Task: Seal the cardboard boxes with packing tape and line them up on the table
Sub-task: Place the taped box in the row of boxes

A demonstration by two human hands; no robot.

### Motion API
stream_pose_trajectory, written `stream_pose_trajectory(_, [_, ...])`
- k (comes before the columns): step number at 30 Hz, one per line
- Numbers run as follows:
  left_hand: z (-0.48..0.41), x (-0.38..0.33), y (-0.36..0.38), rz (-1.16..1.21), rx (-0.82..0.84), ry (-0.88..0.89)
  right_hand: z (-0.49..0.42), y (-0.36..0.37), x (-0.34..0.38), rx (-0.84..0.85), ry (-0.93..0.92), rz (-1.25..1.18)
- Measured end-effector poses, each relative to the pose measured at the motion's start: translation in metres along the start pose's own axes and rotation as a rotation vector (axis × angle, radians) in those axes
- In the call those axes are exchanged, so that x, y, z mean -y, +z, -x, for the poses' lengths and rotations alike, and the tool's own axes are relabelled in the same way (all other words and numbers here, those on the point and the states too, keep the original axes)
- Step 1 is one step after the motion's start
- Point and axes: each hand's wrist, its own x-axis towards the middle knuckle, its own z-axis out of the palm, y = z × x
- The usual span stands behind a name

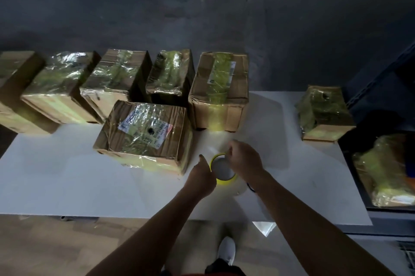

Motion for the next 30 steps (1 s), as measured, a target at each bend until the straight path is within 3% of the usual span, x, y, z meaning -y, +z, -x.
stream_pose_trajectory(8, [0.032, 0.037, -0.057, -0.238, -0.041, 0.413, 0.003, 0.007, 0.093, -0.087, -0.029, -0.113])
stream_pose_trajectory(14, [0.040, 0.085, -0.115, -0.055, -0.196, 0.785, 0.010, 0.018, 0.139, -0.161, 0.055, -0.121])
stream_pose_trajectory(19, [0.019, 0.119, -0.155, -0.061, -0.414, 0.833, 0.017, 0.019, 0.155, -0.163, 0.184, -0.140])
stream_pose_trajectory(30, [-0.010, 0.151, -0.151, -0.306, -0.442, 1.026, 0.027, 0.037, 0.161, -0.143, 0.248, -0.166])
